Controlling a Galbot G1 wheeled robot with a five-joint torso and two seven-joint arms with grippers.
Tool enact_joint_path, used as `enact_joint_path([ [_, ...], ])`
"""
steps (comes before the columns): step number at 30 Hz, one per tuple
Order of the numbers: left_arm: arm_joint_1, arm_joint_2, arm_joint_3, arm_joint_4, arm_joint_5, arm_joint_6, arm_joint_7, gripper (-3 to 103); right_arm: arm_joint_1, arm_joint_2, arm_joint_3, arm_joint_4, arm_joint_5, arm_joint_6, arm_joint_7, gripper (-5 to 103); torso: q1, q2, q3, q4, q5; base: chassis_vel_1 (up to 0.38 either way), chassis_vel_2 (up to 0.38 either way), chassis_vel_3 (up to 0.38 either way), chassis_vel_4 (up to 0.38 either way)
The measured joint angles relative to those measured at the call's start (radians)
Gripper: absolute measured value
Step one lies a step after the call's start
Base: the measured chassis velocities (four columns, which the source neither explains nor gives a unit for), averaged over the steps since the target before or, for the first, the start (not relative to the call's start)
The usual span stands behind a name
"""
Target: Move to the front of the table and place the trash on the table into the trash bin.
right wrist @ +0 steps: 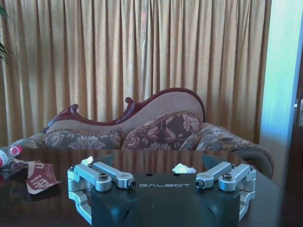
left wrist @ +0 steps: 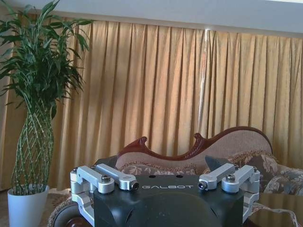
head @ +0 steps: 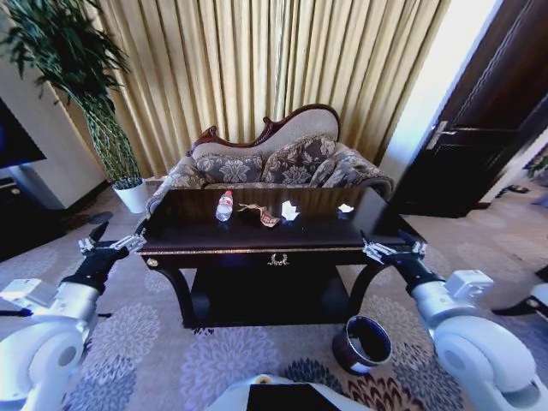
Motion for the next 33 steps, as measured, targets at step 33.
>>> enact_joint_path([
  [33, -0.035, -0.023, 0.051, -0.01, 0.025, 0.031, 0.001, 100, 0.911, -0.442, -0.596, -0.695, 0.447, -0.098, 0.108, 100, -0.001, 0.0, 0.0, -0.0002, 0.0003, 0.001, -0.002, -0.003, 0.002],
])
